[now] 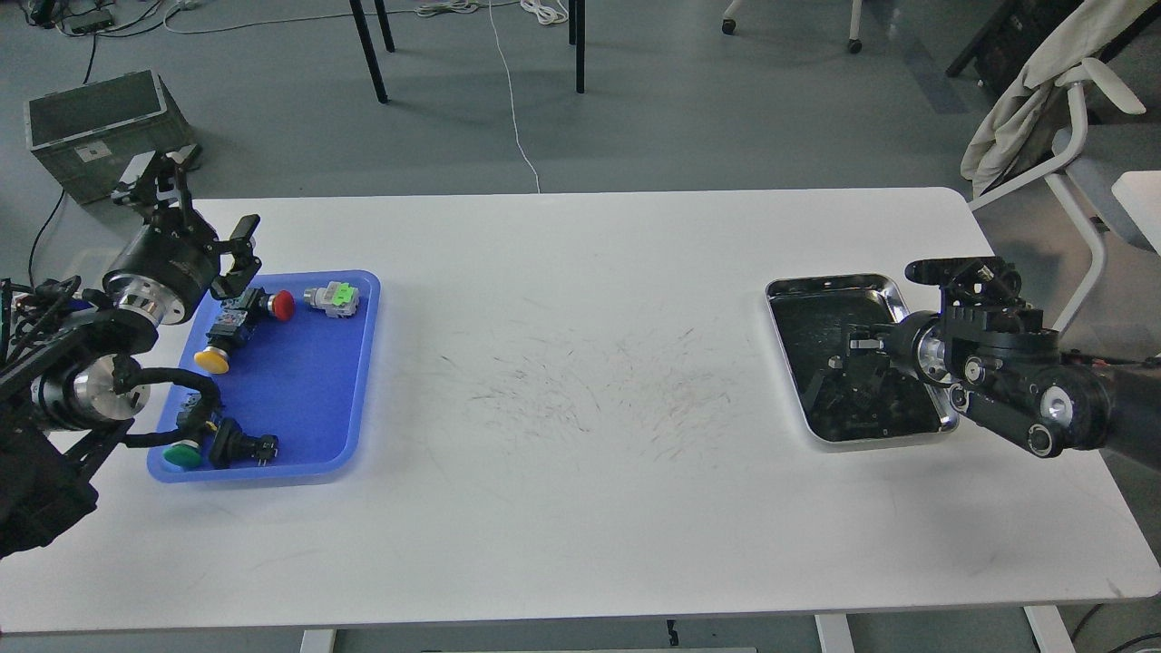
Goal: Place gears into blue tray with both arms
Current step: 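Grasp a small black round part in the metal tray with the right gripper, then lift the black part and carry it toward the table centre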
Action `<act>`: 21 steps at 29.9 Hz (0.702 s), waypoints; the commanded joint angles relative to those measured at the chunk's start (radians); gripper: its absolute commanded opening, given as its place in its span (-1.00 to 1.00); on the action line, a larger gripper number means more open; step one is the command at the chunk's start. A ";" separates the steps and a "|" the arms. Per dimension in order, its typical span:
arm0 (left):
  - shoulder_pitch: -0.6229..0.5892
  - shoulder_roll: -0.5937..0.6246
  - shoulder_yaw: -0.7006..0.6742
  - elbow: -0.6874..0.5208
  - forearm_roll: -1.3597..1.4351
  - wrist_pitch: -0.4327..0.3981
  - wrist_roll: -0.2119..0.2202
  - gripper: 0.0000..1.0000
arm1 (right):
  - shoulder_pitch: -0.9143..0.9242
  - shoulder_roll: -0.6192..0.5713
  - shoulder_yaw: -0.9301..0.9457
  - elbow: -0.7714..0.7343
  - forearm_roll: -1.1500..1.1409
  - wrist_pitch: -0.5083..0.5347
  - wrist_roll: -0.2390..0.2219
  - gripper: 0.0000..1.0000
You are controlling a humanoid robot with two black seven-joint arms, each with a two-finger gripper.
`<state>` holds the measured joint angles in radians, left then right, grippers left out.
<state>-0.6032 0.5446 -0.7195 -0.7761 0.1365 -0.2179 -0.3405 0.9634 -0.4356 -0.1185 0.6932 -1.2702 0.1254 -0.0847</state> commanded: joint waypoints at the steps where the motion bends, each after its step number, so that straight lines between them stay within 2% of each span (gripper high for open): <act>1: 0.005 0.001 -0.001 0.000 0.000 0.000 -0.002 0.97 | 0.000 0.000 0.000 0.003 0.002 0.000 0.002 -0.11; 4: 0.008 0.000 -0.003 0.000 0.000 0.000 -0.003 0.97 | 0.003 0.003 0.000 0.005 0.003 0.000 0.002 -0.20; 5: 0.008 0.000 -0.003 0.000 0.000 0.000 -0.003 0.97 | 0.004 0.005 0.000 0.005 0.003 0.000 0.005 -0.32; 7: 0.008 0.000 -0.005 0.000 0.000 0.000 -0.003 0.97 | 0.012 0.005 0.000 0.006 0.006 0.000 0.005 -0.69; 8: 0.008 0.000 -0.005 0.000 -0.002 0.000 -0.003 0.97 | 0.017 0.005 0.002 0.006 0.012 0.002 0.005 -0.74; 16: 0.006 0.001 -0.011 0.000 -0.005 0.002 -0.005 0.97 | 0.119 -0.047 -0.001 0.087 0.044 0.023 0.005 -0.92; 21: 0.006 0.020 -0.015 0.000 -0.012 0.002 -0.006 0.96 | 0.315 -0.152 -0.016 0.267 0.210 0.086 0.002 -0.95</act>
<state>-0.5962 0.5529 -0.7312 -0.7763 0.1294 -0.2165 -0.3460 1.1632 -0.5297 -0.1202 0.8591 -1.1590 0.1804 -0.0809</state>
